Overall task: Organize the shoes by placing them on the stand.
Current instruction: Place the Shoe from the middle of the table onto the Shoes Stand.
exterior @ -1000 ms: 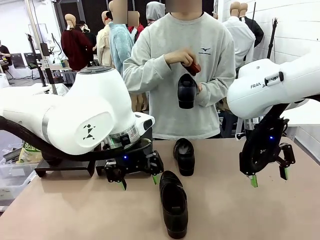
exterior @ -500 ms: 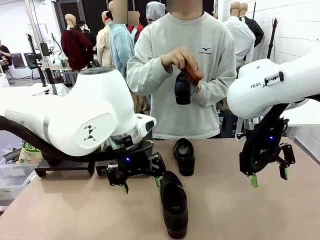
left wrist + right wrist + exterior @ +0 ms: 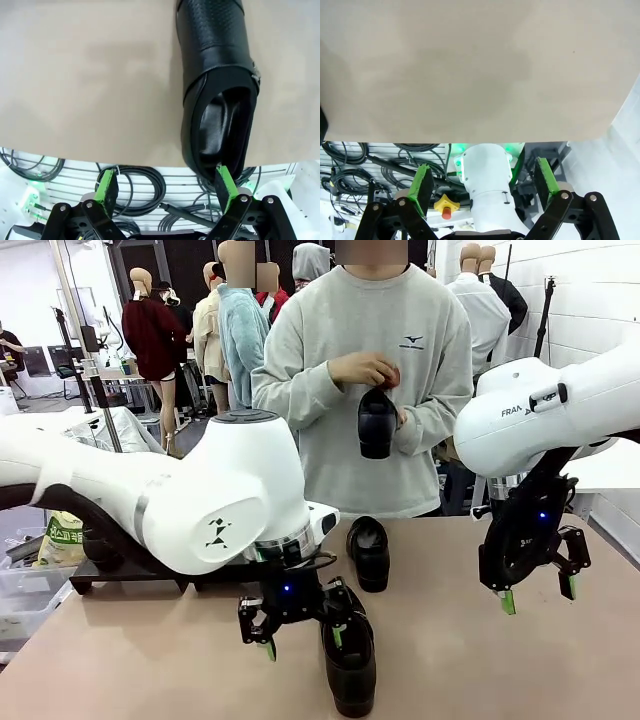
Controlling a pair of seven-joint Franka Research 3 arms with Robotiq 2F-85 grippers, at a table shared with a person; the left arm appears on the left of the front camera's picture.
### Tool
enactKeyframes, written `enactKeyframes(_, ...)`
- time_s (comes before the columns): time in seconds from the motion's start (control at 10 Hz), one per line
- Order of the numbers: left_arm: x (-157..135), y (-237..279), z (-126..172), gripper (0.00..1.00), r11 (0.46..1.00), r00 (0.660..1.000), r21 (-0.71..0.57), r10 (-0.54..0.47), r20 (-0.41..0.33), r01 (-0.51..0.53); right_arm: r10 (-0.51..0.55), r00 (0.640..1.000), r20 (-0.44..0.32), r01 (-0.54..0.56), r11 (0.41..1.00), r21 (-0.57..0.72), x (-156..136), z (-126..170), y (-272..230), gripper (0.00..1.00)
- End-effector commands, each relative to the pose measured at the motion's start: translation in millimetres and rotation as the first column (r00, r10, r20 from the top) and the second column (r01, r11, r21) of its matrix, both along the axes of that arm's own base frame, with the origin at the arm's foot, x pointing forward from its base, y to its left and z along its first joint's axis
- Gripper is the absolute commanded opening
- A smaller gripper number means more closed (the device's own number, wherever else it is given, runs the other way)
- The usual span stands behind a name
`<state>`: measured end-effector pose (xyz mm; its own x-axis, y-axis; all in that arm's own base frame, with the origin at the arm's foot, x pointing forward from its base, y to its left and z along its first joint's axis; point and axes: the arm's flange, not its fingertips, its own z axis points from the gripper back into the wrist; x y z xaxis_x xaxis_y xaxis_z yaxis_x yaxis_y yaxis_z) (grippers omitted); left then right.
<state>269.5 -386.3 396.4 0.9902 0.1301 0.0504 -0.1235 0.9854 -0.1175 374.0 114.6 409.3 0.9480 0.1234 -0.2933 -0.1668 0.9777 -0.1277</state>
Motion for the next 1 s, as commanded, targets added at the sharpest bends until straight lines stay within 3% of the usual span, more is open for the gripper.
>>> enactKeyframes(0.0, 9, -19, -6, 1.0, 1.0, 0.999, -0.008, 0.023, 0.036, -0.023, 0.009, 1.0, -0.003, -0.01, 1.0, -0.008, 0, 2, 0, 1.0)
enactKeyframes(0.4, 17, -26, -30, 1.0, 0.999, 0.998, -0.001, 0.049, -0.033, -0.049, 0.009, 1.0, -0.003, -0.01, 1.0, -0.008, 0, 2, 0, 1.0)
enactKeyframes(0.7, 17, -31, -39, 1.0, 0.998, 0.998, 0.018, 0.061, -0.029, -0.06, 0.009, 1.0, -0.003, -0.01, 1.0, -0.008, 0, 2, 0, 1.0)
enactKeyframes(0.8, 18, -30, -39, 0.88, 0.998, 0.998, 0.013, 0.054, -0.027, -0.054, 0.009, 1.0, -0.003, -0.01, 1.0, -0.008, 0, 2, 0, 1.0)
enactKeyframes(0.9, 21, -28, -39, 0.7, 0.999, 0.998, 0.015, 0.05, -0.033, -0.05, 0.009, 1.0, -0.003, -0.01, 1.0, -0.008, 0, 2, 0, 1.0)
